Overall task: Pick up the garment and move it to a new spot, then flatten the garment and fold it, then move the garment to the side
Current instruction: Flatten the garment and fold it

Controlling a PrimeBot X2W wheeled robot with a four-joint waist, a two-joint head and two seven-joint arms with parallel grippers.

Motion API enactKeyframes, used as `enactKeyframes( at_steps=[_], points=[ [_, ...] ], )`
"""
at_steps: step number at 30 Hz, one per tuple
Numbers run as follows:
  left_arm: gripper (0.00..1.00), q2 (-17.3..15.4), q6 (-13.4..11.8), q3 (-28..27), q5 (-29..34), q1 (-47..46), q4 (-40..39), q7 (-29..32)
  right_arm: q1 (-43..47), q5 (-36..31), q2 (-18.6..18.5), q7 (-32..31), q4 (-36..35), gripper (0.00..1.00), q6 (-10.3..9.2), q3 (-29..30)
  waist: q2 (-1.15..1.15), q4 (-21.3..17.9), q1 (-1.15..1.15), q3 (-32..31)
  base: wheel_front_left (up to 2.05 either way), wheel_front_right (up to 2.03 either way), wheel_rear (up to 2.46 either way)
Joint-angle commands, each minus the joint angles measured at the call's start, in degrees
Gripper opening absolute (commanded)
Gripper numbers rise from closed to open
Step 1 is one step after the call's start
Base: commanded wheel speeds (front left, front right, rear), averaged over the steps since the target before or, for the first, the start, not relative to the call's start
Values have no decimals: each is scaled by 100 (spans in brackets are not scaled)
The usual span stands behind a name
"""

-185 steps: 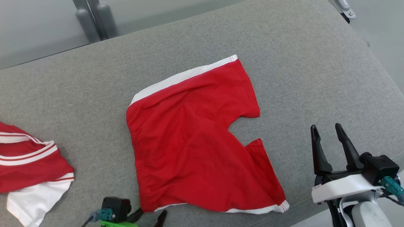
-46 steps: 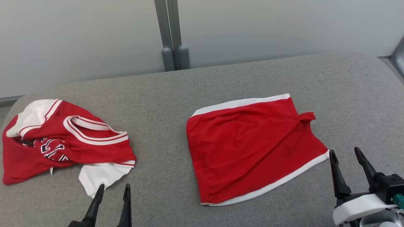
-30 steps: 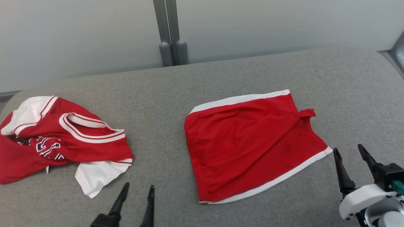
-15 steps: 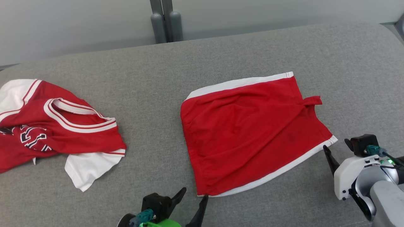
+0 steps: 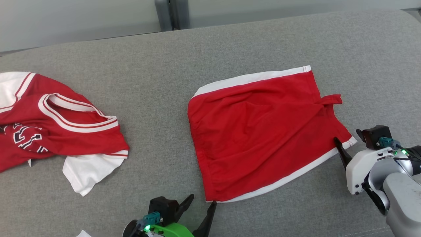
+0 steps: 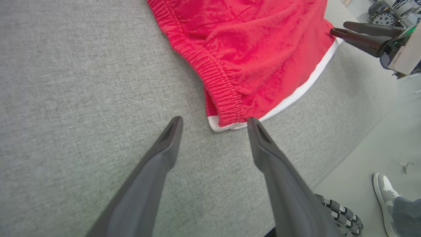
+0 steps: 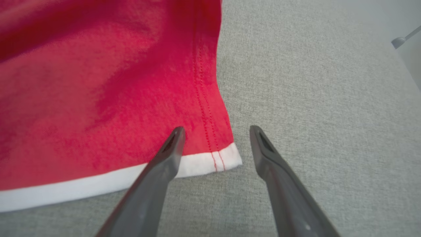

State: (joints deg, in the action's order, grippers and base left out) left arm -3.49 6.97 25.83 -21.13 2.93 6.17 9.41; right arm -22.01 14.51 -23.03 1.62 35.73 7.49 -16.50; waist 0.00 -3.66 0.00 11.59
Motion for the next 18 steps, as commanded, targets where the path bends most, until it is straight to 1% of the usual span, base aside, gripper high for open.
enactKeyframes(
  at_steps=[1,11,18],
  points=[
    [100,-22,8,34,-33,-136,32,-34,-93,70,-32,42,38,100,1,-50,0,-4,0,69,0,0,0],
    [100,3,35,258,-255,-478,421,-136,-268,337,-23,99,308,100,1,-389,0,-100,0,276,0,0,0],
    [100,-24,42,309,-338,-562,597,-185,-257,570,-71,-7,433,100,1,-618,0,-155,0,308,0,0,0]
  ],
)
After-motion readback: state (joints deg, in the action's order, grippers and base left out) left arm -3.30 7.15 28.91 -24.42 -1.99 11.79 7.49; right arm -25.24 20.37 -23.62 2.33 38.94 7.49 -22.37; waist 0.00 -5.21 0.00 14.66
